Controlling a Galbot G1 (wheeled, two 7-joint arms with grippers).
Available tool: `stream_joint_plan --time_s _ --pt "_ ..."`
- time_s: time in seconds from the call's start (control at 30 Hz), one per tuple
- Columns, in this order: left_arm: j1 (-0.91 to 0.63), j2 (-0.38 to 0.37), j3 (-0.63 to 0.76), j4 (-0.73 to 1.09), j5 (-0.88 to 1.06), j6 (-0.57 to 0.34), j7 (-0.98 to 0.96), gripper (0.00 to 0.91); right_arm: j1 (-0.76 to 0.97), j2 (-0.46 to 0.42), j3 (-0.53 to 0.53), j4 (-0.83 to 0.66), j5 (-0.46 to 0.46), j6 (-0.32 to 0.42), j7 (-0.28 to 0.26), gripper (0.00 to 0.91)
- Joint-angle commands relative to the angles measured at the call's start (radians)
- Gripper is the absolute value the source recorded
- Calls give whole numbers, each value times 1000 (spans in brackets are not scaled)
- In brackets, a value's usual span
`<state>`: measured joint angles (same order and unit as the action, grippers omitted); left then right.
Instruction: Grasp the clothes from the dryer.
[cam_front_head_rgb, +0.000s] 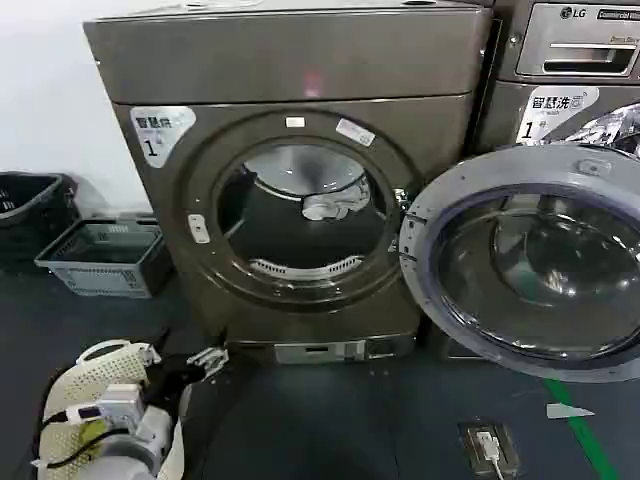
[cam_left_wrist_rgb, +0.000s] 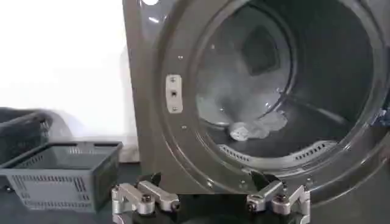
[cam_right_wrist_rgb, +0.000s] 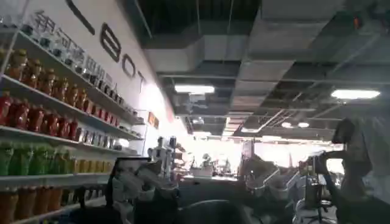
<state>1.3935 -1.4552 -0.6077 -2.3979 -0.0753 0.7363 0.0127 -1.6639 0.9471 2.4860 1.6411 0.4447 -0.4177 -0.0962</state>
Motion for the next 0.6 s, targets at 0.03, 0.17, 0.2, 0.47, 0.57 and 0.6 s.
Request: stream_joint_plan --time_s 0.03,0.17,0.2,0.47,0.57,0.6 --pt "0 0 -7 -2 0 49 -2 907 3 3 -26 -29 -2 132 24 907" --pt "2 -1 -8 -5 0 49 -2 907 4 7 -34 -25 -3 132 18 907" --pt "3 -2 -8 -5 1 49 -2 907 7 6 -34 -25 1 133 19 907" --pt "9 -2 -14 -9 -1 49 -3 907 11 7 -43 -22 2 110 38 907" --pt "9 -1 -15 -11 -1 49 -3 907 14 6 -49 -24 3 111 38 907" --pt "9 -1 -15 -14 -1 49 -2 907 15 6 -50 -24 3 111 38 907"
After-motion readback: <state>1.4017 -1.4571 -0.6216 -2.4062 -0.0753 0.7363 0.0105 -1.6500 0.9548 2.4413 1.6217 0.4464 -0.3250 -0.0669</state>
